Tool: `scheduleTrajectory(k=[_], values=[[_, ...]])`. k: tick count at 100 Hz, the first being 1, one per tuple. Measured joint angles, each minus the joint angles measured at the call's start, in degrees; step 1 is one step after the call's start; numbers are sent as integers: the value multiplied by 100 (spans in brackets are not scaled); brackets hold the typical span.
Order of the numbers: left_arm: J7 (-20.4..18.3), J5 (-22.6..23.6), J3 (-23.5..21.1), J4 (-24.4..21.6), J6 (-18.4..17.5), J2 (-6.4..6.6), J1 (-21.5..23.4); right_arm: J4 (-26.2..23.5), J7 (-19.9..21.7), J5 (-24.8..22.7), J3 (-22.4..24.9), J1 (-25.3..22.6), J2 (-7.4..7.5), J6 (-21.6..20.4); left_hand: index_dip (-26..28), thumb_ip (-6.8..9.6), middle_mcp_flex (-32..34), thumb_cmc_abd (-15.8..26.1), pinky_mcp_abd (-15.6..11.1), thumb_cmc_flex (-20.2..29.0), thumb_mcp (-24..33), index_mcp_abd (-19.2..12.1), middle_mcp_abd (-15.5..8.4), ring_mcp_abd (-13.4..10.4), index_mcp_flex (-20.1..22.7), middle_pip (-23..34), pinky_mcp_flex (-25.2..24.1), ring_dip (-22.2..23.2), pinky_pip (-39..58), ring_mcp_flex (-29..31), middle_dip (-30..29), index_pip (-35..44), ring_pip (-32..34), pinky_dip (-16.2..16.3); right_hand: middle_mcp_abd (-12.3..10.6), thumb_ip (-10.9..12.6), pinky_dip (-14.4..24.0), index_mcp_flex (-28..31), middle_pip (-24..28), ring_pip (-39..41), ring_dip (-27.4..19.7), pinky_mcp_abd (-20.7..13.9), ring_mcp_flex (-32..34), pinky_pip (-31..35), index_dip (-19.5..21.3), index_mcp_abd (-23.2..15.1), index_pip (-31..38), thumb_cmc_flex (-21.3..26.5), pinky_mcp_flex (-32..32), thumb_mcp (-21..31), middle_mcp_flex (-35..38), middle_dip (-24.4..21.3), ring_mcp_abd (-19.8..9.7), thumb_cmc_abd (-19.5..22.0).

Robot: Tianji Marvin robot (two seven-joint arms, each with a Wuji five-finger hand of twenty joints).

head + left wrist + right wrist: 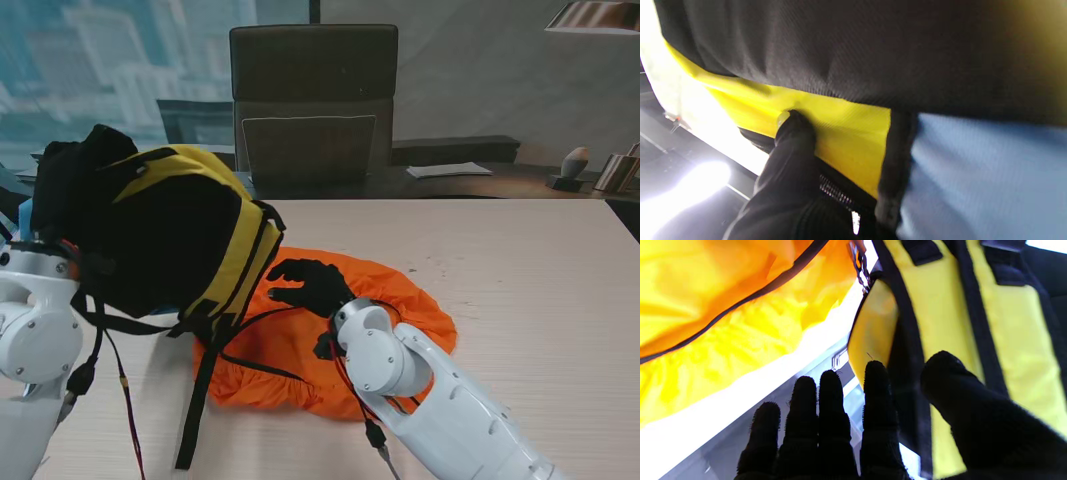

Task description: Fit a rain cover over a backpack

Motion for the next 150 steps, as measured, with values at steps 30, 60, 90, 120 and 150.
scheduleTrajectory(k=[30, 60, 90, 120, 150], values=[[-152, -541, 595, -91, 158, 16, -562, -30, 166, -2140, 931, -542, 478, -545, 0, 0, -16, 0, 0, 0, 0, 0, 0, 0, 0, 0, 30, 1, 0, 0, 2, 1, 1, 0, -60, 10, -217, -216, 210, 171, 108, 147, -342, -778, 168, -157, 82, 2, -99, -1090, -204, 51, -49, -66], [-44, -748, 1470, 146, 263, -2, -851, 759, -43, -3446, 1146, -540, 684, 57, 0, 0, 48, 0, 0, 5, 0, -5, 3, -2, 0, 0, 146, 1, 0, 4, 3, 7, 1, 0, -252, 136, 520, -926, 514, 172, 129, 213, -755, -1836, 361, 63, 113, -185, -213, -2390, -842, 130, -228, -444], [211, -1336, 2193, 1034, 512, -165, -1292, 1507, 557, -3714, 414, 178, 895, 548, 0, 0, 110, 0, 145, 5, 0, -5, 5, -4, 0, -51, 420, 1, 0, 279, 3, 11, -80, -54, -480, 134, 873, -1287, 569, 118, 89, 235, -952, -2123, 271, 30, 45, -835, -222, -2038, -1133, 129, -415, -623], [391, -1448, 2825, 1692, 225, -226, -1627, 2483, 46, -3596, -515, 903, 831, 826, 0, 0, 110, 0, 145, 6, 6, -5, 6, -4, 0, -61, 378, 1, -6, 274, 3, 11, -159, -58, -717, 129, 897, -2535, 1297, 785, 375, 485, -125, -23, 662, -1238, 396, 1010, 131, -1662, -1533, 293, -214, -880], [48, -1132, 3481, 2050, -497, -190, -1735, 3041, -717, -3037, -587, 1094, 587, 438, -352, 0, 110, 16, 232, 2, 19, -5, 11, -72, 0, -164, 458, -60, -131, 199, 3, 11, -292, -74, -783, -427, 1066, -2535, 1973, 2599, 989, 107, 1434, 1744, 936, -1806, 1026, 1973, 2013, 1408, -990, 631, -338, -2036]])
